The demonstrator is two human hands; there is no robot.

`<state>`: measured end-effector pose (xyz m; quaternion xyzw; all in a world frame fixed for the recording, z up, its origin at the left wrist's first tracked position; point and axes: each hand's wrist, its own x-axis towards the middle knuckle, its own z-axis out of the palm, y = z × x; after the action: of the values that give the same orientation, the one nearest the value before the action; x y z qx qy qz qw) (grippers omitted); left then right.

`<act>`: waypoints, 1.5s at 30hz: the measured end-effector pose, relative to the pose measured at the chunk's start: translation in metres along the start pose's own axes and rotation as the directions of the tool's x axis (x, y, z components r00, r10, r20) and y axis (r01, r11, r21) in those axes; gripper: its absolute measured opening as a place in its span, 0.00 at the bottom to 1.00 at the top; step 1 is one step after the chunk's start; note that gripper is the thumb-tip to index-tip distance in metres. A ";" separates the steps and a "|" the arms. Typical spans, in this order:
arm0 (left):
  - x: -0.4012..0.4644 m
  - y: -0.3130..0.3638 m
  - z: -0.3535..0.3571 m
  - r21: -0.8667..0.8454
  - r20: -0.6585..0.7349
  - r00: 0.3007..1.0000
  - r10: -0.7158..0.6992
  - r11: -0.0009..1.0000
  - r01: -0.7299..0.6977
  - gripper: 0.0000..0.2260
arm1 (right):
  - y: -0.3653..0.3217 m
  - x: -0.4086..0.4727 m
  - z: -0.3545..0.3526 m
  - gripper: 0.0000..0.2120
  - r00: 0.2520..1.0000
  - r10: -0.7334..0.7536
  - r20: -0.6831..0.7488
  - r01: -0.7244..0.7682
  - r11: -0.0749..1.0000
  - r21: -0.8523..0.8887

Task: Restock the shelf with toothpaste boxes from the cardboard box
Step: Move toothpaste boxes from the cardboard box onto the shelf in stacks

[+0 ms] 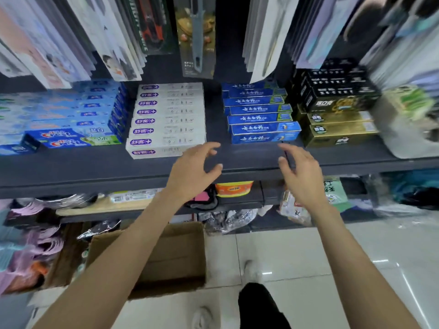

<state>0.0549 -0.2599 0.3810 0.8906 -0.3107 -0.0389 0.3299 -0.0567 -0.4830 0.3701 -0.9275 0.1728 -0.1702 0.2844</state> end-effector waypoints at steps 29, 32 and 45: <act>0.168 -0.021 0.113 0.545 0.191 0.978 -0.083 0.838 -0.035 0.50 | 0.064 0.251 0.103 0.26 0.946 0.012 0.325 0.127 0.906 -0.404; 0.169 -0.026 0.106 0.530 0.181 0.976 -0.117 0.848 0.003 0.51 | 0.056 0.257 0.111 0.26 0.949 -0.004 0.316 0.126 0.923 -0.365; 0.220 -0.039 0.080 0.294 0.068 0.954 -0.292 0.920 0.261 0.36 | 0.076 0.220 0.081 0.28 0.972 0.021 0.235 -0.048 0.992 0.114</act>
<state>0.2308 -0.4095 0.3245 0.9598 -0.2019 -0.0896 0.1733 0.1543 -0.5959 0.3104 -0.9194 0.1439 -0.0652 0.3602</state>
